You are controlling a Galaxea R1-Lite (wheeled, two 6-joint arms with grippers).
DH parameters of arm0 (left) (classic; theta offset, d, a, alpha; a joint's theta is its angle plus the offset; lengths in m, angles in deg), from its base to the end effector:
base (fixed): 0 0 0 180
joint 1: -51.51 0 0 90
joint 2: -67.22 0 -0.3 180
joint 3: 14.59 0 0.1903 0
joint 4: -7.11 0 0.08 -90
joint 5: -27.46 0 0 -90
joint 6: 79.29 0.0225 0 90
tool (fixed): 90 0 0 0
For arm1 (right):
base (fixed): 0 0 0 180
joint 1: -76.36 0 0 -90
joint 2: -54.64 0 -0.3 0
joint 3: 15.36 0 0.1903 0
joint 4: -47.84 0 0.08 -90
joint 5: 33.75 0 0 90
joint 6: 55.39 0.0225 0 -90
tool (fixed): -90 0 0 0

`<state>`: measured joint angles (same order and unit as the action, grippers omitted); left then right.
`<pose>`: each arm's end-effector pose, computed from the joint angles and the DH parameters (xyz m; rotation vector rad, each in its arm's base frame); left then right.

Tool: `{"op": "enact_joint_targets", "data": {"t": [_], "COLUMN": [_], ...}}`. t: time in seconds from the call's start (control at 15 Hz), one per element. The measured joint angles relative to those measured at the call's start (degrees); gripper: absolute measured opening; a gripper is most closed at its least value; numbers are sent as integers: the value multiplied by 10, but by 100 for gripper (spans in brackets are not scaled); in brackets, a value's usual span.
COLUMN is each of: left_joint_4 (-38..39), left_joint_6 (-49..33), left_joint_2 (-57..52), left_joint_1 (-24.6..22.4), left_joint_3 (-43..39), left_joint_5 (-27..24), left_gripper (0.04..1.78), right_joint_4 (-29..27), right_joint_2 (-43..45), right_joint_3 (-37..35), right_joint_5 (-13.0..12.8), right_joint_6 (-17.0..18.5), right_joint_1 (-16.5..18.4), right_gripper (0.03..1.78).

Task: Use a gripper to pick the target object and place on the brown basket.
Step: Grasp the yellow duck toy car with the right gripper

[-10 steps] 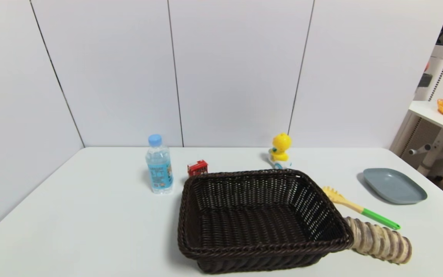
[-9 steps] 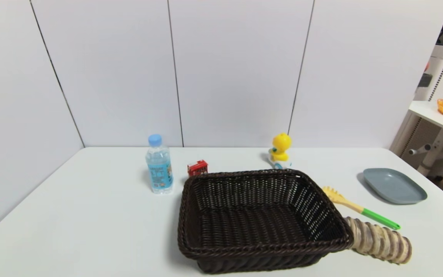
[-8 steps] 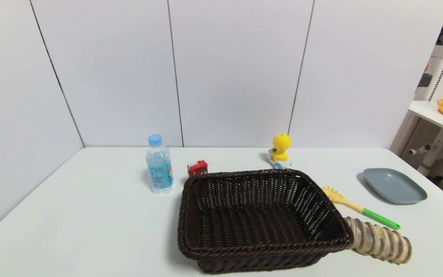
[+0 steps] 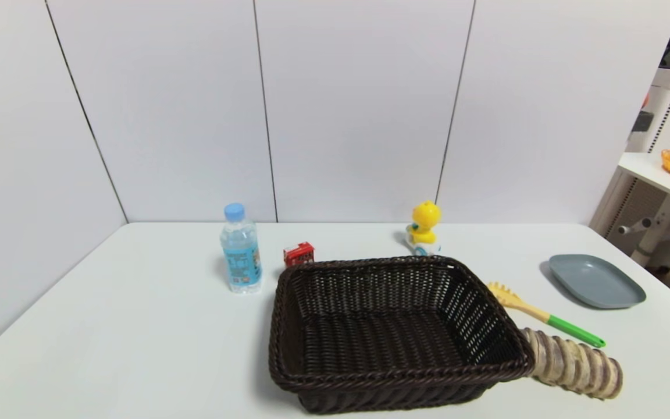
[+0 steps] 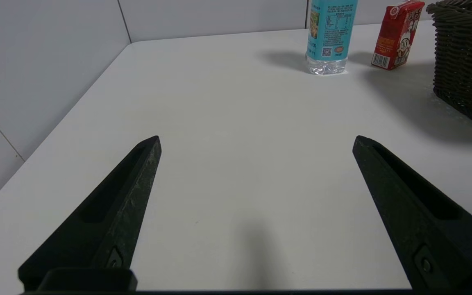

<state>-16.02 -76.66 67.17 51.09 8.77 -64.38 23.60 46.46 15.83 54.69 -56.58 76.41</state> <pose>-0.0229 -0.0009 0.0758 0.0460 -0.0055 -0.0247 -0.0193 -0.0006 0.1149 -0.0211 0.0218 -0.0279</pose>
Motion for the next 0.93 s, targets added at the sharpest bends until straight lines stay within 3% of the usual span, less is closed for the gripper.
{"op": "enact_joint_targets", "data": {"t": [0.27,0.67,0.93], "left_joint_4": [0,0,0], "left_joint_6": [0,0,0], "left_joint_2": [0,0,0], "left_joint_1": [0,0,0], "left_joint_3": [0,0,0], "left_joint_5": [0,0,0], "left_gripper": [169,169,169], "right_joint_4": [-11,-5,11], "right_joint_2": [-163,-460,-627], "right_joint_3": [160,497,625], "right_joint_5": [2,7,43], "right_joint_6": [-5,-9,-13], "right_joint_1": [0,-9,-24], "right_gripper": [169,169,169]}}
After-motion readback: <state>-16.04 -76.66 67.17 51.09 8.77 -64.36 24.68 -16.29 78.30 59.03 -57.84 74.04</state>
